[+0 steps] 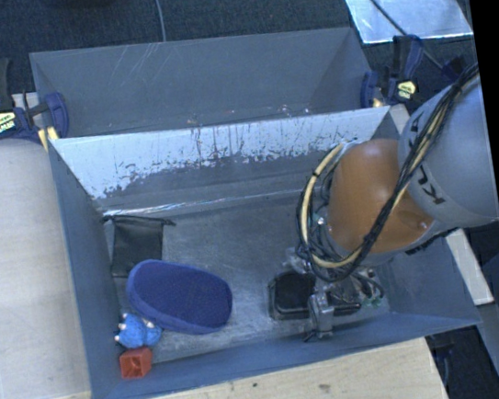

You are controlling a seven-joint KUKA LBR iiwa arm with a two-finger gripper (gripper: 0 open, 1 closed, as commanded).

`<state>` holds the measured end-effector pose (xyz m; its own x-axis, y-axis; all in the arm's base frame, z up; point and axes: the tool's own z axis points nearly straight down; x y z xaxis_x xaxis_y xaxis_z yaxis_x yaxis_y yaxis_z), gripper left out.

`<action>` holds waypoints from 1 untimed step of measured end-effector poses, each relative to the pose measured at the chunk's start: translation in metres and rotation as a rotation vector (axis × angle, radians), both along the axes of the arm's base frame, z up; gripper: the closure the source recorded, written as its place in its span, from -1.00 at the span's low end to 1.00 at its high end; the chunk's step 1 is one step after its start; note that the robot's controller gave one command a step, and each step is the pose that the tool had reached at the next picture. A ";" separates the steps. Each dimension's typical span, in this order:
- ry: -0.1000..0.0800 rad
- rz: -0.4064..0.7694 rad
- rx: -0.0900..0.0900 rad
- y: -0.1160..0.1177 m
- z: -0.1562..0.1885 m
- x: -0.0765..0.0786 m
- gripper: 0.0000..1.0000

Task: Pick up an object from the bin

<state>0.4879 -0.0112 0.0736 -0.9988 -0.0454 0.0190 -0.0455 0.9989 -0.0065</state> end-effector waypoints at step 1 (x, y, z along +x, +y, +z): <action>-0.019 0.333 0.016 -0.121 0.027 0.028 1.00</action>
Offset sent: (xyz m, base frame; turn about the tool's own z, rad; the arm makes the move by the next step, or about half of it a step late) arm 0.0274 -0.1237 0.0281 -0.3310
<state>0.5155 -0.1323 0.1003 -0.9291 -0.3697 -0.0029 -0.3697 0.9291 0.0050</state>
